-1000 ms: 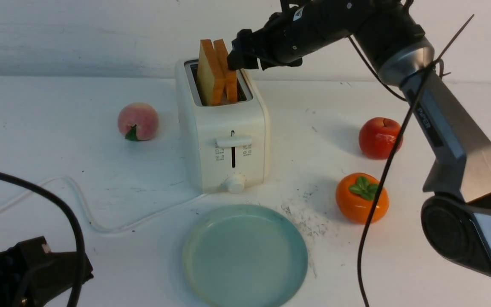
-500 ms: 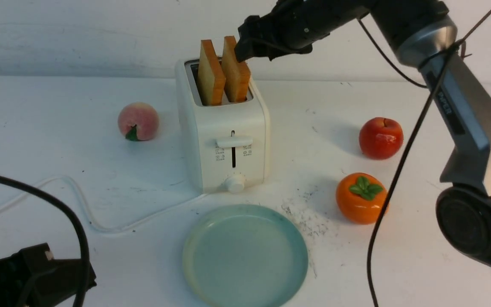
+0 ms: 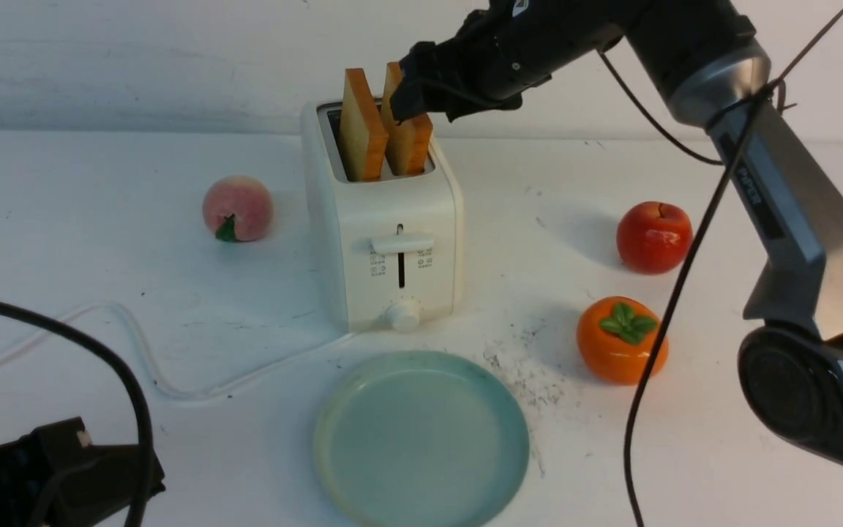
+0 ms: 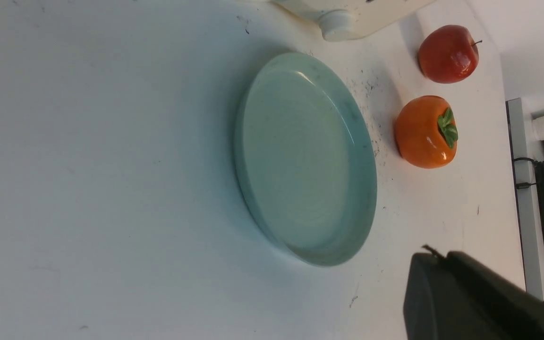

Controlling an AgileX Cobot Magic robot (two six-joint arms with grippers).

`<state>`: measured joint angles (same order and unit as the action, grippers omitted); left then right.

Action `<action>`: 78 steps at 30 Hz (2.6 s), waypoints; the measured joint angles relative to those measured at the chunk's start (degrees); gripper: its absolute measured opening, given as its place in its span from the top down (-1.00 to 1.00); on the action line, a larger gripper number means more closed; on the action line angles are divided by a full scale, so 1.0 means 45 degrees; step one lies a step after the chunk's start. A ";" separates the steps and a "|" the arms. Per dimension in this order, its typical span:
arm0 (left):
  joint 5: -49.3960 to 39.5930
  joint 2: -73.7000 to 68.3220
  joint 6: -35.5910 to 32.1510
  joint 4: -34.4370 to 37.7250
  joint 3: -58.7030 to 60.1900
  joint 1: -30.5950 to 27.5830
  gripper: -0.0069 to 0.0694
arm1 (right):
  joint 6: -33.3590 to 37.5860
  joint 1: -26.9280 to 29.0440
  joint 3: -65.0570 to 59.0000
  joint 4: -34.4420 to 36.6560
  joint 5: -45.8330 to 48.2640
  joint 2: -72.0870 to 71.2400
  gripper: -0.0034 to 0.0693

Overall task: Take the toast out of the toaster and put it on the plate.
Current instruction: Use the right arm to take out a slice of bread, then use the right arm to put a slice of bread into the plate

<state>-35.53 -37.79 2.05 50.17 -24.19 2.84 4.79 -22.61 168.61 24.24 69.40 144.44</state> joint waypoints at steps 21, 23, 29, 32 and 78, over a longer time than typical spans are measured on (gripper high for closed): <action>-0.0090 0.0000 -0.0006 0.0000 0.0000 0.0000 0.77 | 0.0000 0.0000 0.0000 -0.0600 -0.0550 0.1056 -0.23; -0.0090 0.0000 -0.0029 0.0000 0.0000 0.0000 0.77 | 0.0000 0.0000 0.0000 -0.0637 -0.0561 0.1056 -0.09; -0.0180 0.0000 -0.0366 -0.0056 0.0000 0.0000 0.77 | -0.0126 -0.0072 -0.0013 -0.0884 -0.0792 0.0806 0.65; -0.0180 0.0000 -0.0578 -0.0071 0.0000 0.0000 0.76 | -0.0291 -0.0089 -0.0074 -0.1429 -0.0593 0.0444 0.64; 0.0061 0.0000 -0.1003 -0.0158 0.0000 0.0000 0.71 | 1.0910 0.0001 -2.4939 1.0892 -0.6368 -1.2328 0.64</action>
<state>-35.26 -37.79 -2.47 49.46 -24.19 2.84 53.88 -22.60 56.38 73.26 40.75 88.97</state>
